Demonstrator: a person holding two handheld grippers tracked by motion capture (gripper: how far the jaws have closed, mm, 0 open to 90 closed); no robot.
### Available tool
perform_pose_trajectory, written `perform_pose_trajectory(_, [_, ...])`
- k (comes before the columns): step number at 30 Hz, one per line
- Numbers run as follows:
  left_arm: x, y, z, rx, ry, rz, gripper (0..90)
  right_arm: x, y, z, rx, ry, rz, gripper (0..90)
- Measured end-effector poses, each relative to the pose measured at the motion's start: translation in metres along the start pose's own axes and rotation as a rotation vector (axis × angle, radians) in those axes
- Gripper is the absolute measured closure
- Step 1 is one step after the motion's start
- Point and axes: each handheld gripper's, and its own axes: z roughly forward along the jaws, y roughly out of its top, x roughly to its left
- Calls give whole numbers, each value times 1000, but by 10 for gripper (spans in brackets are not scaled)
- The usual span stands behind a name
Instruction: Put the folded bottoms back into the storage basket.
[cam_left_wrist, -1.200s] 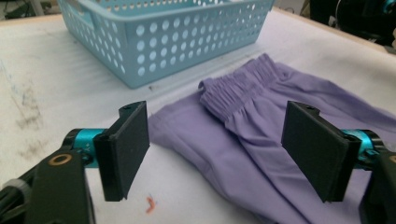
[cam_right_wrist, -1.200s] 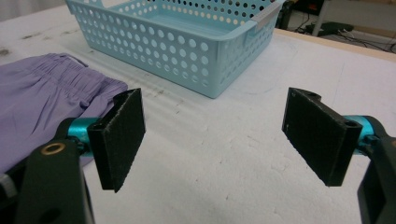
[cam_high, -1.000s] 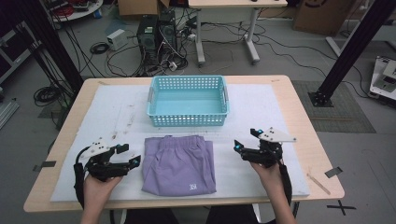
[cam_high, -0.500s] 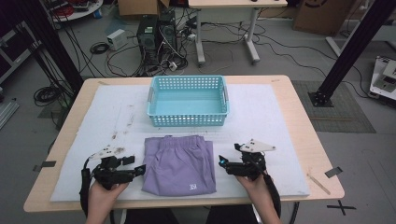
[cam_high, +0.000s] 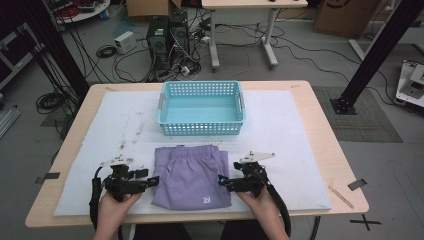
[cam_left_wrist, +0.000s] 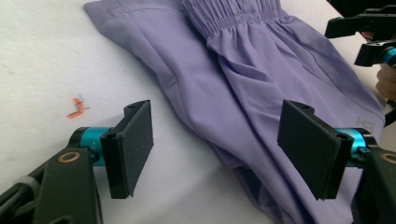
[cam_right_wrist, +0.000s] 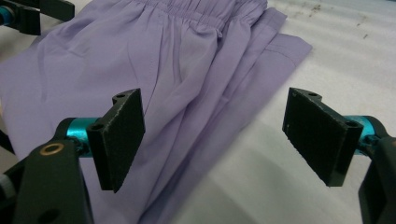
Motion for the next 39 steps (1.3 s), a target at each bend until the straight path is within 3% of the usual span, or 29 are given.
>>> perform_pose_trajectory(4, [-1,2,2,-16,-53,-30,268,0,0,7,38,-1,53,194])
perform_pose_trajectory(7, [0,2,7,6,-43,-51,268,0,-1,11,57,27,68,194])
perform_pose_trajectory(13, [0,3,8,3,-46,-86,263,-1,1,11,67,51,106,194])
perform_pose_trajectory(19, [-4,5,15,8,-68,-91,259,7,5,17,80,51,96,195])
perform_pose_trajectory(22, [-8,7,20,17,-65,-86,259,8,7,21,75,69,102,280])
perform_pose_trajectory(24, [-10,9,24,23,-61,-78,260,9,7,25,73,107,106,336])
perform_pose_trajectory(29, [-9,11,24,31,-46,-96,325,7,10,25,79,76,99,420])
perform_pose_trajectory(32, [-8,8,22,18,-43,-92,365,2,5,17,67,16,101,389])
perform_pose_trajectory(34, [-9,8,22,21,-32,-88,366,1,3,14,63,1,99,381])
perform_pose_trajectory(36, [-14,9,21,31,17,-58,365,4,4,14,67,-24,91,350])
perform_pose_trajectory(39, [-16,8,23,26,33,-49,363,7,4,18,57,-46,89,352])
